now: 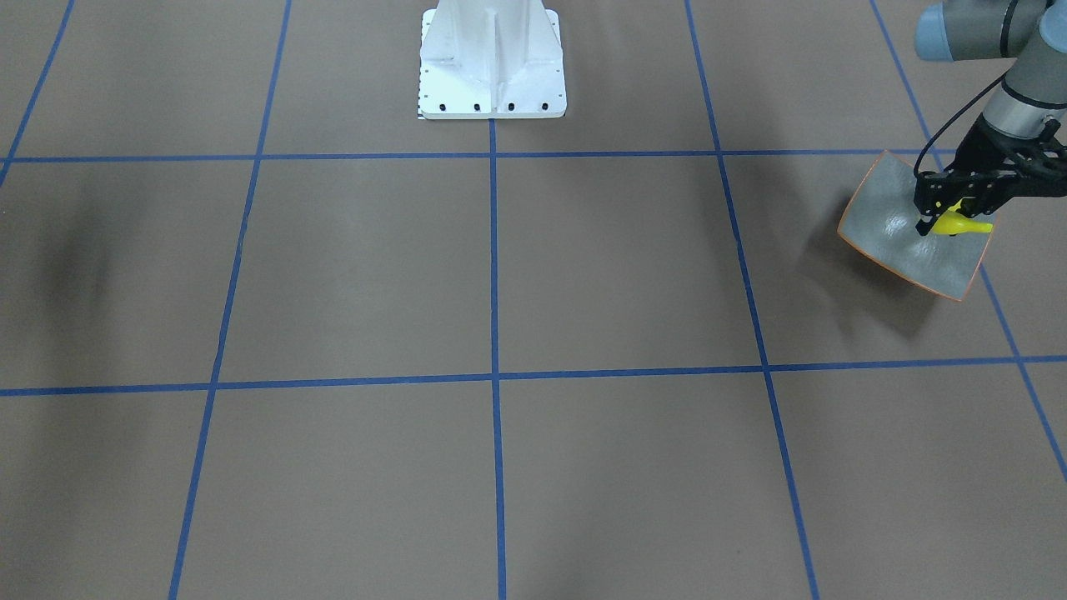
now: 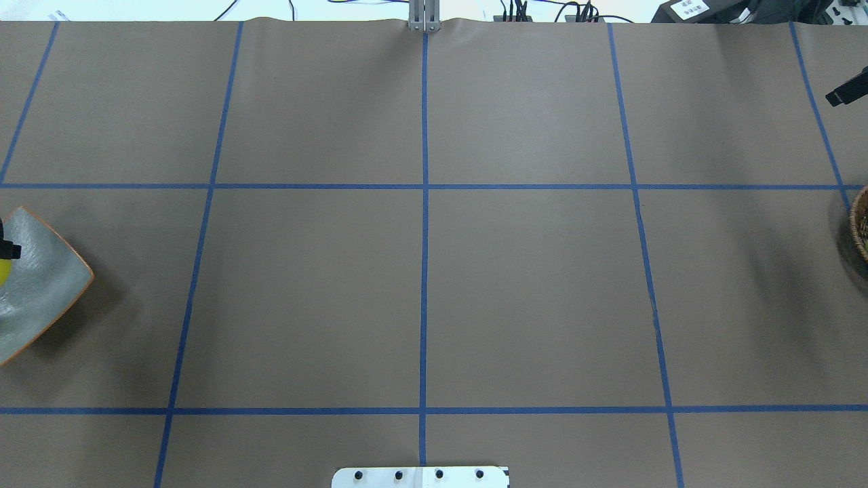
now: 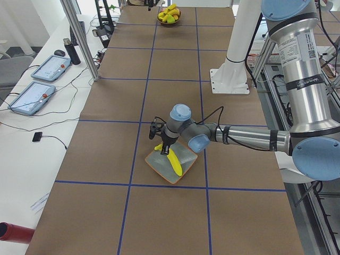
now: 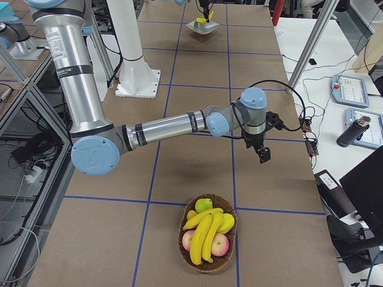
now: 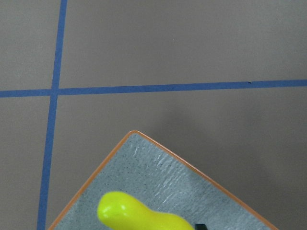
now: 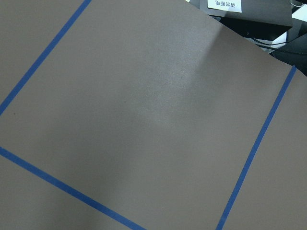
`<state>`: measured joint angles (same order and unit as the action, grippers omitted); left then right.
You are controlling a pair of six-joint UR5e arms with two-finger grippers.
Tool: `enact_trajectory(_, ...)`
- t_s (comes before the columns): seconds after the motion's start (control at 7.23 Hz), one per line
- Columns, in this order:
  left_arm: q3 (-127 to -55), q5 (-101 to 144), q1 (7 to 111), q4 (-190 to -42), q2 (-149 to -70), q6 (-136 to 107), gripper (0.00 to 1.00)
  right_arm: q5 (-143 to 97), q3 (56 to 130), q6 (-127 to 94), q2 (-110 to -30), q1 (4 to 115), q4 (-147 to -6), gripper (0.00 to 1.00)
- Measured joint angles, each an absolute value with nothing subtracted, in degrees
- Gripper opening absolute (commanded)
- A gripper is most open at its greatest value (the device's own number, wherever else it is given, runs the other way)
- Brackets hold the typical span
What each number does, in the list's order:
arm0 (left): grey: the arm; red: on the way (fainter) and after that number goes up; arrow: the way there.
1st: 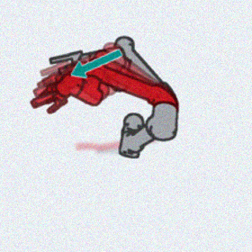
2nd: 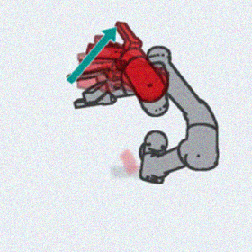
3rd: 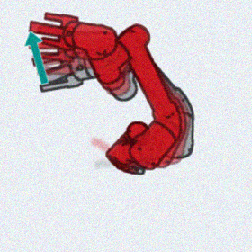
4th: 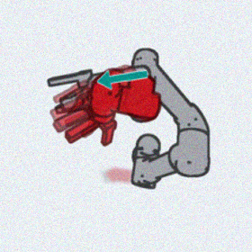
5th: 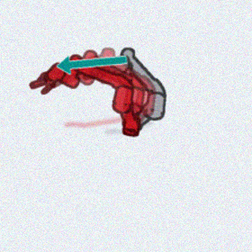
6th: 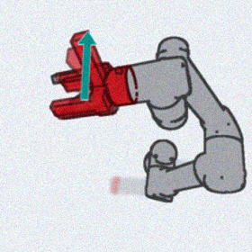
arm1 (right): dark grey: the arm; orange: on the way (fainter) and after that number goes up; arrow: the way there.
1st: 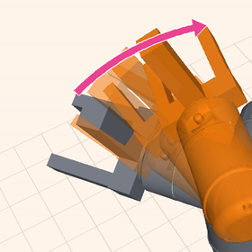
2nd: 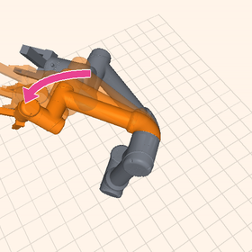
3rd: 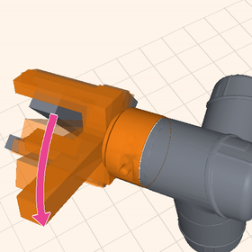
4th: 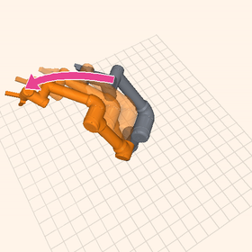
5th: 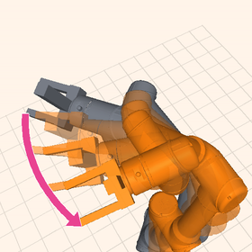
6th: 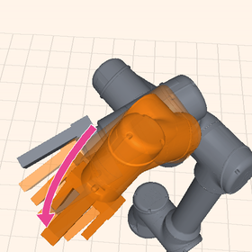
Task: Transfer all bananas from basket to plate
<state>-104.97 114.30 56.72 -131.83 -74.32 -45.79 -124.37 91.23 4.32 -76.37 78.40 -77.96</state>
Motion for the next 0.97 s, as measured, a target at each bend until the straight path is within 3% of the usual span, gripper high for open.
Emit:
enact_trajectory(0.28, -104.89, 114.26, 56.25, -131.83, -74.46, -45.77, 0.73, -124.37, 91.23, 4.23, -76.30, 78.40, -77.98, 1.00)
enact_trajectory(0.42, -104.87, 114.26, 56.22, -131.88, -74.65, -45.71, 1.00, -124.37, 91.23, 4.22, -76.30, 78.40, -78.04, 1.00)
enact_trajectory(0.97, -107.04, 115.15, 56.73, -132.15, -75.61, -42.32, 1.00, -124.48, 90.10, 5.05, -77.98, 80.36, -79.52, 1.00)
